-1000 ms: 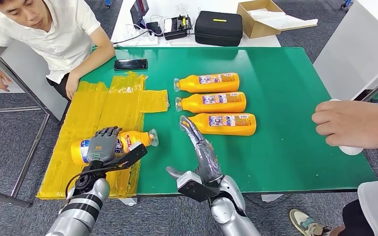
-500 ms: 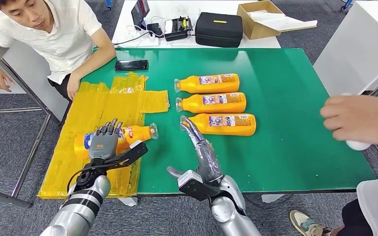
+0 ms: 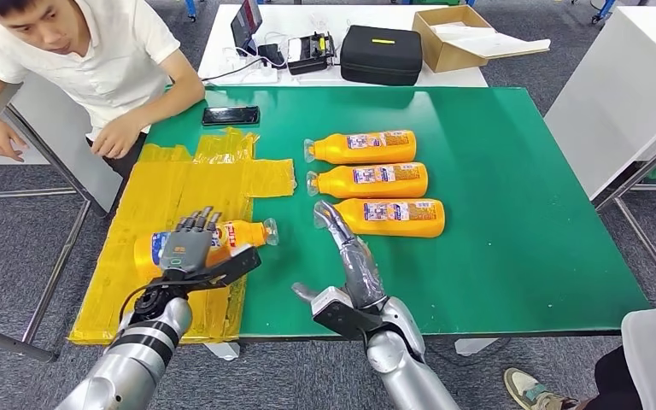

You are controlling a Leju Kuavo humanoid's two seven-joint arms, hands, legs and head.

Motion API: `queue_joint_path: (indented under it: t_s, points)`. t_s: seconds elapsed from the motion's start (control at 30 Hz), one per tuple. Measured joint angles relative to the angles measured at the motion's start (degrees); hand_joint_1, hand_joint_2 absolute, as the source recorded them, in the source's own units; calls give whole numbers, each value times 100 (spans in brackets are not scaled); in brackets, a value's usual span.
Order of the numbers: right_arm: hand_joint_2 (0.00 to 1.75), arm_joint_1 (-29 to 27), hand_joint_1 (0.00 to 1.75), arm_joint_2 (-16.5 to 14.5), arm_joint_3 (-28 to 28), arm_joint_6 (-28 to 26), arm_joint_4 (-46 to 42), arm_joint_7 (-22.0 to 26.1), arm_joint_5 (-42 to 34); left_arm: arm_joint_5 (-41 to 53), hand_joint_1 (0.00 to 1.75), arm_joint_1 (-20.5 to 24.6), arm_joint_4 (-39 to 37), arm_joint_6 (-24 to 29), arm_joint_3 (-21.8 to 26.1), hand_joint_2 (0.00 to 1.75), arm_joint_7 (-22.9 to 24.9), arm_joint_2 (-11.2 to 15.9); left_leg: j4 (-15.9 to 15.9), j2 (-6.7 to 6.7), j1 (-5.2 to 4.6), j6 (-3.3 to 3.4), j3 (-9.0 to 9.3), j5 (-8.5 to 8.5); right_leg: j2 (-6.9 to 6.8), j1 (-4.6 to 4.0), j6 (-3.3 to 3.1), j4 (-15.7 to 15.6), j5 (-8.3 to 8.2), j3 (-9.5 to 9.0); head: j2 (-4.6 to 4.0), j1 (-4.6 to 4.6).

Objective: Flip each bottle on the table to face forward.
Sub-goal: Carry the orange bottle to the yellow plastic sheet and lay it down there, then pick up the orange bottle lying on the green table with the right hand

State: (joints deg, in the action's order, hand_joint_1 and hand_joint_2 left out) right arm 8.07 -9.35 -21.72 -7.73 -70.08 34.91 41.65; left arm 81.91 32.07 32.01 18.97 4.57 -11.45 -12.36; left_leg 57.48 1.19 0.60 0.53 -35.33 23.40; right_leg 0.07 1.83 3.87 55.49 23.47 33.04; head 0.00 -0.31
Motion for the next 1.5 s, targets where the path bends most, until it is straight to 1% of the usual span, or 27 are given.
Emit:
queue_joint_path:
  t_s: [0.07,0.13,0.23,0.33,0.47,0.63,0.8,0.87,0.93,1.03,1.1,1.17,1.23,1.3,1.4,1.5]
  points:
    - [175,-31,0,22,7,-131,-10,-109,219,-433,0,-250,417,-68,-91,175,-425,-135,2,-1,-2,1,-14,-1,0,2,2,0,-2,13,0,0]
    - [175,-60,0,58,22,-230,-41,-193,392,-1031,0,-531,1012,-382,-267,175,-636,-290,3,-2,-5,2,-30,-1,0,4,4,0,-4,26,0,0]
    - [175,-89,0,121,92,-271,-128,-264,534,-1889,0,-901,1916,-894,-646,175,-685,-436,4,-1,-8,3,-44,0,0,7,4,-1,-4,40,0,0]
    - [175,-112,0,169,172,-272,-214,-300,624,-2363,0,-1185,2585,-1094,-1043,175,-716,-499,4,-2,-8,2,-55,1,0,6,4,-1,-3,53,0,0]
    - [175,-158,0,213,232,-289,-308,-341,696,-2532,0,-1460,3198,-995,-1447,175,-819,-532,3,-3,-7,2,-64,2,0,4,4,0,-3,65,0,0]
    - [175,-283,0,214,293,-344,-495,-447,838,-2542,0,-1754,3882,-548,-1837,175,-948,-534,2,-3,-5,2,-69,2,0,4,4,0,-2,69,0,0]
    - [175,-347,0,214,302,-350,-624,-475,870,-2506,0,-1862,4244,-483,-2023,175,-949,-527,2,-2,-5,2,-71,2,0,5,4,-1,-2,70,0,0]
    - [175,-358,0,215,304,-388,-651,-563,984,-2472,0,-1887,4324,-400,-2054,175,-958,-523,2,-3,-5,2,-71,2,0,5,4,0,-2,70,0,0]
    - [175,-363,0,234,308,-498,-662,-841,1350,-2416,0,-1930,4426,-241,-2111,175,-985,-516,2,-2,-5,2,-71,2,0,5,4,0,-2,69,0,0]
    - [175,-353,0,364,355,-700,-642,-1459,2120,-2562,0,-2094,4688,-132,-2257,175,-1079,-497,2,-1,-6,2,-72,2,-1,5,4,-1,-2,70,0,-1]
    - [175,-337,0,481,431,-774,-611,-1685,2368,-2742,0,-2228,4867,-154,-2361,175,-1137,-474,3,-1,-6,3,-75,2,-1,6,4,-1,-2,71,0,0]
    - [175,-326,0,586,536,-802,-586,-1902,2591,-3124,0,-2375,5022,-327,-2446,175,-1190,-462,3,-2,-8,4,-76,4,-1,7,4,-2,-2,74,0,-1]
    - [175,-357,0,696,700,-674,-576,-2266,2945,-3814,0,-2597,5181,-720,-2503,175,-1180,-460,3,-2,-9,6,-76,7,-1,8,5,-4,-1,77,0,-2]
    - [175,-462,0,800,926,-388,-576,-2602,3273,-4401,0,-2878,5314,-1071,-2514,175,-1087,-457,3,1,-10,6,-80,8,-4,8,6,-5,1,79,0,-2]
    - [175,-684,0,916,1230,-93,-576,-2808,3543,-4683,0,-3182,5464,-1223,-2470,175,-984,-448,2,1,-9,5,-92,8,-4,6,6,-4,2,88,0,-2]
    - [175,-854,0,970,1355,68,-592,-3026,3823,-4759,0,-3331,5606,-1313,-2395,175,-865,-447,2,-2,-9,2,-92,11,-2,6,5,-4,1,92,0,-4]
